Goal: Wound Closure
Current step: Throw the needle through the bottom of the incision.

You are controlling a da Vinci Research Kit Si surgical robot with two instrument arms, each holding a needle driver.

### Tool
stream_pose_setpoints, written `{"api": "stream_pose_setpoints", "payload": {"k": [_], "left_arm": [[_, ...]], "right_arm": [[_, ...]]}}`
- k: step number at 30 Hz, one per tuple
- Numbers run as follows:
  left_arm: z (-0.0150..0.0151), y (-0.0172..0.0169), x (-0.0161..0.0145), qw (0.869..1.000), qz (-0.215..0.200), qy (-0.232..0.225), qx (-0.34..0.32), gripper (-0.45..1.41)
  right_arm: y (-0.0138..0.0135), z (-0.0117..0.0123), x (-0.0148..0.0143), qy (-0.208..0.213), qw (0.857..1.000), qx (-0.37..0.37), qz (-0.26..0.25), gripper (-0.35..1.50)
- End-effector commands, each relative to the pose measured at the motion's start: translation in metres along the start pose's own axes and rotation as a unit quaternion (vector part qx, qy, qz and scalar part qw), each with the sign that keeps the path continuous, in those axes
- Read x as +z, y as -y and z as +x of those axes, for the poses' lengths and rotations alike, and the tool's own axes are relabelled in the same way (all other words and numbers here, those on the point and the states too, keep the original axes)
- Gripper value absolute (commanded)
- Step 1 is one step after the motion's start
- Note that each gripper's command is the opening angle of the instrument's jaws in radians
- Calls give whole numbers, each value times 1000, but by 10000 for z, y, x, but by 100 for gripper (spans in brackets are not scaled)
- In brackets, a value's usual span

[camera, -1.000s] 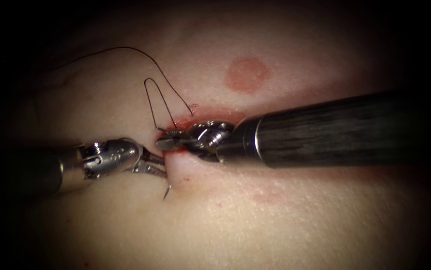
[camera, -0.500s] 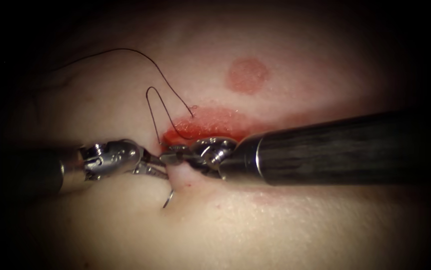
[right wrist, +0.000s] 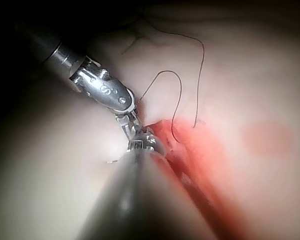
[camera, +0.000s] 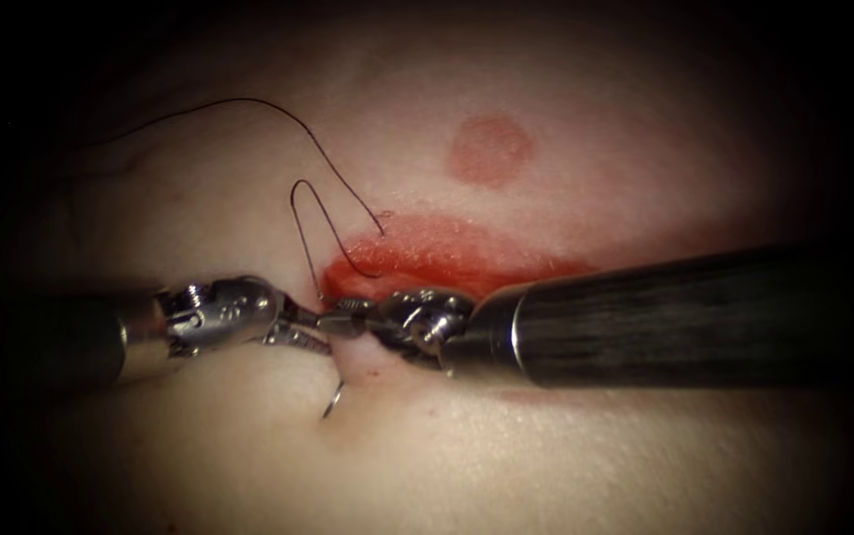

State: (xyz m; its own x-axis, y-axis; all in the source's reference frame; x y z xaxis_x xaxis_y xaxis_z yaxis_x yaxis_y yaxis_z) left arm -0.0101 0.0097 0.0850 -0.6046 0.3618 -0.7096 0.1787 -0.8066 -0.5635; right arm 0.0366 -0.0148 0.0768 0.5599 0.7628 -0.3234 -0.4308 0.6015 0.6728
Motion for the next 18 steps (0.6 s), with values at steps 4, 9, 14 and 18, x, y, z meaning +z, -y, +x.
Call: {"api": "stream_pose_setpoints", "payload": {"k": [4, 9, 14, 18], "left_arm": [[-3, 2, 9, 1000, -1, 0, 0, -16], [-3, 1, 10, 1000, 0, 0, 0, -16], [-4, 1, 10, 1000, 0, 0, 0, -16], [-5, 0, 10, 1000, 0, 0, 1, -16]], "right_arm": [[-22, 15, -17, -34, 998, -28, -36, -6], [-49, 36, -35, -36, 997, -39, -63, 68], [-83, 48, -37, -50, 991, -80, -98, 131], [-101, 51, -40, -73, 987, -96, -103, 128]]}}
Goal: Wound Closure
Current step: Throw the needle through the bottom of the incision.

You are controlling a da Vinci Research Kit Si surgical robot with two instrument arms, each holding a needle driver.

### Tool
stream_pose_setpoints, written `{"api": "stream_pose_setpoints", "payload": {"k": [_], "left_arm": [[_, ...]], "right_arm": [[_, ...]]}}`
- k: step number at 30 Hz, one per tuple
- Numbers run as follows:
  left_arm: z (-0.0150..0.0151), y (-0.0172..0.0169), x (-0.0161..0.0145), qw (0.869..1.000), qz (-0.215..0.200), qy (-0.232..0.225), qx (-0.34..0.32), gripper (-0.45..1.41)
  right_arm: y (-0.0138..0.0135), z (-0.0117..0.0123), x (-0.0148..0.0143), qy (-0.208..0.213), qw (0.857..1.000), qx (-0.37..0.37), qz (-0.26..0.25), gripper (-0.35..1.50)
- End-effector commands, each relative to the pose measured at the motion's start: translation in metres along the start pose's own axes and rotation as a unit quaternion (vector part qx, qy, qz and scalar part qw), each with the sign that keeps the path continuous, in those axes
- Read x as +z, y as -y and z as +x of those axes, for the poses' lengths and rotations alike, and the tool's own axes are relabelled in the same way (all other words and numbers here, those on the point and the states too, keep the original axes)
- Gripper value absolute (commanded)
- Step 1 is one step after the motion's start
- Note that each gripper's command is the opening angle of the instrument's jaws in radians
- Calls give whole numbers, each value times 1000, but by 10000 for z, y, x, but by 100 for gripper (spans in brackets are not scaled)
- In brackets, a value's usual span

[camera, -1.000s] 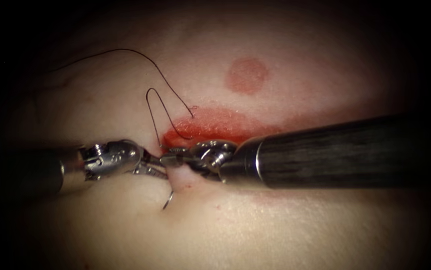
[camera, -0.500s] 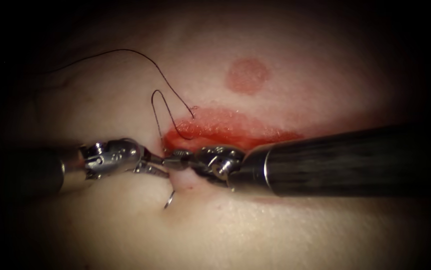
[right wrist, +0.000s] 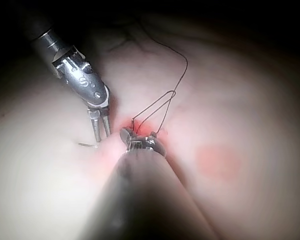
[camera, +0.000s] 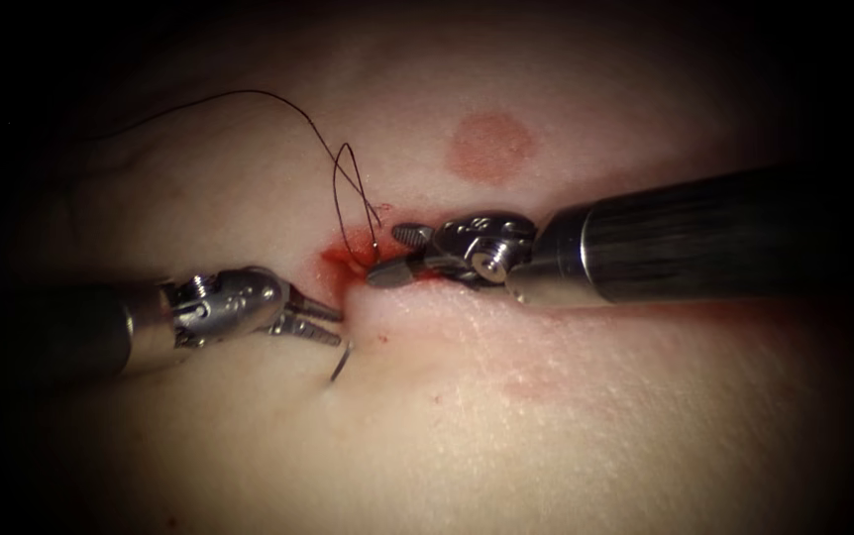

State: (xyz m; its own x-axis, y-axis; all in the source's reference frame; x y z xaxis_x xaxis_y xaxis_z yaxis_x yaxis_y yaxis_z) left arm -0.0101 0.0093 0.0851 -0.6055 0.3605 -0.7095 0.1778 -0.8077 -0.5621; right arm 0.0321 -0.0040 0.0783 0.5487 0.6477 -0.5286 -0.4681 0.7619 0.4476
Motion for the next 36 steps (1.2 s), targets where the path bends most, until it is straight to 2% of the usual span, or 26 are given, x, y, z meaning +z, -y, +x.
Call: {"api": "stream_pose_setpoints", "payload": {"k": [1, 4, 6, 9, 11, 14, 24, 29, 36], "left_arm": [[-3, 2, 8, 1000, -1, 0, 1, -16], [-3, 2, 8, 1000, -1, 0, 1, -16], [-3, 2, 9, 1000, -1, 0, 1, -16], [-3, 2, 9, 1000, -1, 0, 1, -16], [-3, 2, 9, 1000, -1, 0, 1, -16], [-3, 2, 9, 1000, -1, 0, 1, -16], [-4, 0, 9, 1000, -1, 0, 1, -17], [-3, 1, 9, 1000, -1, 0, 1, -16], [-4, -1, 8, 1000, -2, 0, 1, -16]], "right_arm": [[-7, -3, 8, -13, 1000, -3, -4, 126], [-16, 0, 6, -41, 999, -12, -10, 121], [-18, 2, 4, -51, 997, -52, -3, 111], [-17, 6, 0, -43, 997, -56, 7, 110], [-5, 3, -3, -41, 999, -12, 27, 120], [11, 1, -5, -38, 998, -5, 40, 126], [42, 0, -11, -36, 996, -6, 78, 123], [39, 3, -5, -35, 997, -4, 65, 121], [20, 0, 5, -32, 999, 1, 38, 121]]}}
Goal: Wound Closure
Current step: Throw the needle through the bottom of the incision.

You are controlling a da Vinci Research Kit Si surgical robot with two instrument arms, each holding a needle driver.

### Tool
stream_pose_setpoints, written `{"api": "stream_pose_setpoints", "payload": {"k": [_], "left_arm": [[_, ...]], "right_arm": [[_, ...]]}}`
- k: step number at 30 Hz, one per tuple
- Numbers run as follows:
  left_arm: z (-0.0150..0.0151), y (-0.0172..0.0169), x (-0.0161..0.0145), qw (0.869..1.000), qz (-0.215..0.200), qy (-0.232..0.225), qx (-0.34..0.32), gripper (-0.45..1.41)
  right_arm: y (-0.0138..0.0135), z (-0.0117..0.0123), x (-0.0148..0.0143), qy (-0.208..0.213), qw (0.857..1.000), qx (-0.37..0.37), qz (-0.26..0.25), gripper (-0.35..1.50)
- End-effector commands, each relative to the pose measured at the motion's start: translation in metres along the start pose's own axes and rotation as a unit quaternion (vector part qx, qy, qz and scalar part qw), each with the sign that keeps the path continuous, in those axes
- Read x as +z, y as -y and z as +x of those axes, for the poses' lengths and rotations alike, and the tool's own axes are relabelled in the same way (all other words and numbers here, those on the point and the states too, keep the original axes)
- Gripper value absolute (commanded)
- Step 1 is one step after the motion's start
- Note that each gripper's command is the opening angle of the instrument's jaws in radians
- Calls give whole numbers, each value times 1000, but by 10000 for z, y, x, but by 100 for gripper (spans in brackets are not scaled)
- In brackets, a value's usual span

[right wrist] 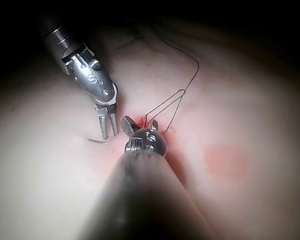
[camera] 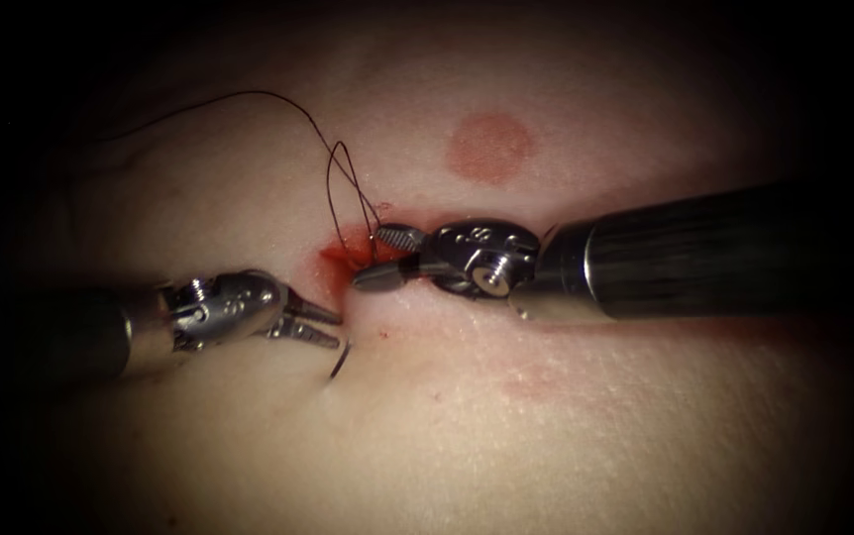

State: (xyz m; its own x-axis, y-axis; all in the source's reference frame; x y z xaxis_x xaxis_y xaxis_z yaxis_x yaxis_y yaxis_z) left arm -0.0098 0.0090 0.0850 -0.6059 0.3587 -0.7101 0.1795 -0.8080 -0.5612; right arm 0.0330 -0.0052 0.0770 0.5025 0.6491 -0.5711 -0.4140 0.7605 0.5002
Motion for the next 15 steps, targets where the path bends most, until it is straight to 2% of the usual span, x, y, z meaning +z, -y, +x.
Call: {"api": "stream_pose_setpoints", "payload": {"k": [1, 13, 15], "left_arm": [[-2, 3, 8, 1000, -1, -1, 0, -16], [-2, 3, 9, 1000, -1, 0, 0, -16], [-2, 3, 9, 1000, -1, 0, 0, -16]], "right_arm": [[0, -5, 10, 0, 1000, -1, -1, 121], [10, -9, 32, -3, 1000, 2, 0, 116], [10, -9, 33, -4, 1000, 2, 3, 93]]}}
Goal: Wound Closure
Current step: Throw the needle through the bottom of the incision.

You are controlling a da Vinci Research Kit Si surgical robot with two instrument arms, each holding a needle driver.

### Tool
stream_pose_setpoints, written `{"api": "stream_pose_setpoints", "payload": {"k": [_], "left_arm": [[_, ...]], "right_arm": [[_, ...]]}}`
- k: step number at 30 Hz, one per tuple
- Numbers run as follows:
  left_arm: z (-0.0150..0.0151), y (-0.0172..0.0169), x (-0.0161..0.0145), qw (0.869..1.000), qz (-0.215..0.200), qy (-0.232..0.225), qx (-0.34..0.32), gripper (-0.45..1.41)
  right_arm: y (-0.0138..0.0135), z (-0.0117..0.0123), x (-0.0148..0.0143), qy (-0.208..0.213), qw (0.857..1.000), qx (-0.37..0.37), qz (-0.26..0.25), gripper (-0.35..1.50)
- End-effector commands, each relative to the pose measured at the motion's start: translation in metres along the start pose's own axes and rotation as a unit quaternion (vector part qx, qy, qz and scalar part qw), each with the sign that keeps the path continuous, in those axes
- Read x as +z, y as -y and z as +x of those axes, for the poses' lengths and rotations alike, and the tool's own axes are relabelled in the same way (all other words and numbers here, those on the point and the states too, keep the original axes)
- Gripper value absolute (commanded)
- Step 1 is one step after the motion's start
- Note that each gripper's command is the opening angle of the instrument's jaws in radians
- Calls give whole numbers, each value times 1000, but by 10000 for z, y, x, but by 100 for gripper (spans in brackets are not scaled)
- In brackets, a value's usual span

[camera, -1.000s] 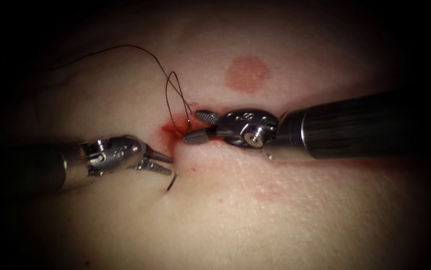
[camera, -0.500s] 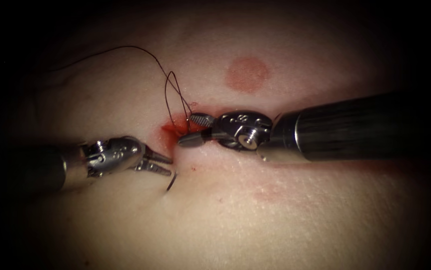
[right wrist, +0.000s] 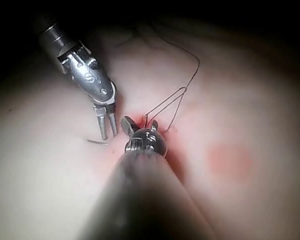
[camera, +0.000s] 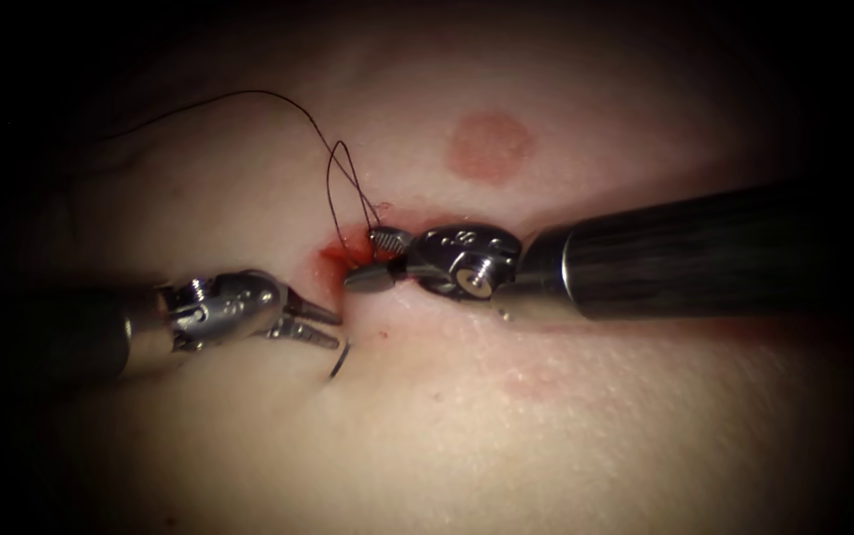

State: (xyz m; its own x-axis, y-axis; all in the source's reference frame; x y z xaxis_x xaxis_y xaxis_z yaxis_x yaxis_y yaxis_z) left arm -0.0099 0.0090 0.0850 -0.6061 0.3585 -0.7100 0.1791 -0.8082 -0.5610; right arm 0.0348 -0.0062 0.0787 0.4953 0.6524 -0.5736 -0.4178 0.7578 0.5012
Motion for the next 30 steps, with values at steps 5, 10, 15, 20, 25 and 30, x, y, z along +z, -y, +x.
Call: {"api": "stream_pose_setpoints", "payload": {"k": [5, 10, 15, 20, 25, 30], "left_arm": [[-3, 3, 8, 1000, -1, -1, 0, -16], [-3, 3, 8, 1000, -1, -1, 0, -16], [-3, 3, 9, 1000, -1, -1, 0, -16], [-3, 2, 9, 1000, -1, -1, 0, -17], [-3, 2, 8, 1000, -2, -1, 1, -17], [-3, 2, 8, 1000, -2, -1, 1, -17]], "right_arm": [[-4, 1, 2, 2, 1000, 8, 10, -35], [-15, 5, -9, 5, 1000, 10, -5, -35], [-20, 7, -15, -2, 1000, 11, -10, -35], [-24, 8, -14, -6, 1000, 11, -11, -35], [-29, 10, -15, -6, 1000, 9, -10, -35], [-33, 12, -16, 1, 1000, -3, -8, -35]]}}
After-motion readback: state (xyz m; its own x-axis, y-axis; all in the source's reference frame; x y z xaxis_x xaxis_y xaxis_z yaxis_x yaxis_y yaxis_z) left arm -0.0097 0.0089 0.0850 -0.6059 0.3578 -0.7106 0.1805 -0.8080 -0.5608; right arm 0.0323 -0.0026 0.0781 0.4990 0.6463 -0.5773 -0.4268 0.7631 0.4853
